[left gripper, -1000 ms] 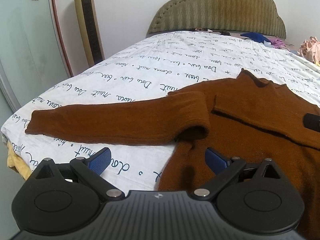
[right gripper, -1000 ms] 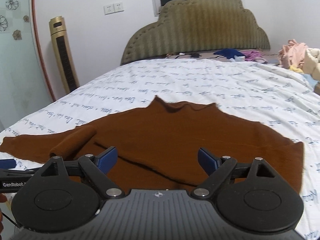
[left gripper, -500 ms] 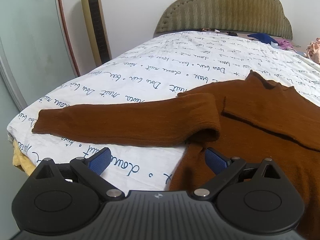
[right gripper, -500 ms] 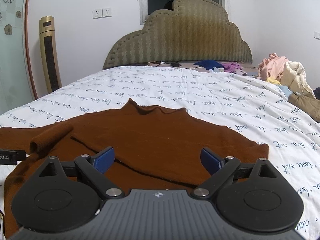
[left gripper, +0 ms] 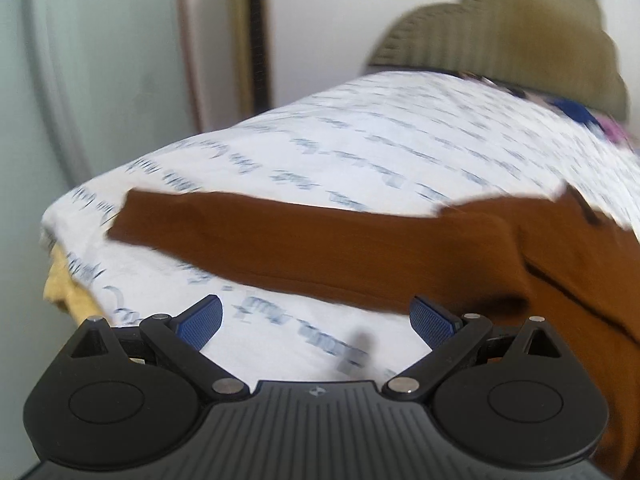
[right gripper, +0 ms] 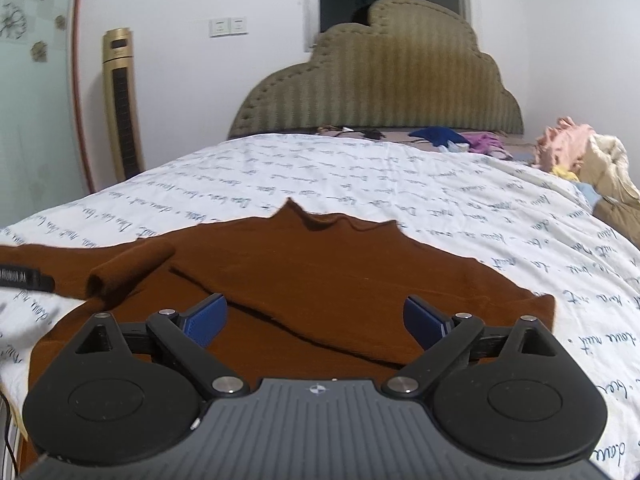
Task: Fold small clothes
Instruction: 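Reach the left gripper to the other sleeve cuff and close on it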
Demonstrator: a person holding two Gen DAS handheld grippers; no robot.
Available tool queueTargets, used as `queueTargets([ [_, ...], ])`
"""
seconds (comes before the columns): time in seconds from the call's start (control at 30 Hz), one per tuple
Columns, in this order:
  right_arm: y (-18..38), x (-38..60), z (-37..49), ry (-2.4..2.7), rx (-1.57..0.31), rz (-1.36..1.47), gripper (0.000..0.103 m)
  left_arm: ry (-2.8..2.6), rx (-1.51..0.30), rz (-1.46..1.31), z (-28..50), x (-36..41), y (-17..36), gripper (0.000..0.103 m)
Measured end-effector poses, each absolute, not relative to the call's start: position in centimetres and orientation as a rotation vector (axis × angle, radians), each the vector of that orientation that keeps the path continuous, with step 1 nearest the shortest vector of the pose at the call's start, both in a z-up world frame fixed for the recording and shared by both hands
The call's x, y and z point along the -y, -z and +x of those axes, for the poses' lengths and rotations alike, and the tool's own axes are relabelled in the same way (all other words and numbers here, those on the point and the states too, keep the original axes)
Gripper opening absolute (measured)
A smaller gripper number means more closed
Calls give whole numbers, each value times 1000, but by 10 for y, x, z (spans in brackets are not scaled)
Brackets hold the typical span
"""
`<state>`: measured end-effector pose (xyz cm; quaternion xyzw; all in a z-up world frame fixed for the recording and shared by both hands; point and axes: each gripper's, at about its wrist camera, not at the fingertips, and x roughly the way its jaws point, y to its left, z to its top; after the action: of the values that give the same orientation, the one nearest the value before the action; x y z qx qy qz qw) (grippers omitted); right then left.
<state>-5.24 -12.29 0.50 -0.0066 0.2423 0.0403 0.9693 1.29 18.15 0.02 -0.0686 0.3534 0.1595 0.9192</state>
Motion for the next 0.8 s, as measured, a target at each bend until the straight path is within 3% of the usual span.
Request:
queueTargets([
  [0.27, -3, 108, -52, -108, -498, -40, 95, -350, -791, -557, 27, -285, 22, 101],
  [0.63, -1, 112, -52, -101, -497, -16, 95, -355, -552, -990, 23, -359, 44, 97],
  [0.7, 0, 113, -52, -101, -497, -12, 95, -382, -527, -1026, 22, -366, 45, 80],
  [0.77, 1, 115, -52, -99, -498, -4, 95, -432, -533, -1028, 23, -372, 46, 44],
  [0.8, 1, 116, -51, -99, -498, 1, 95, -453, -539, -1029, 26, -375, 47, 37],
])
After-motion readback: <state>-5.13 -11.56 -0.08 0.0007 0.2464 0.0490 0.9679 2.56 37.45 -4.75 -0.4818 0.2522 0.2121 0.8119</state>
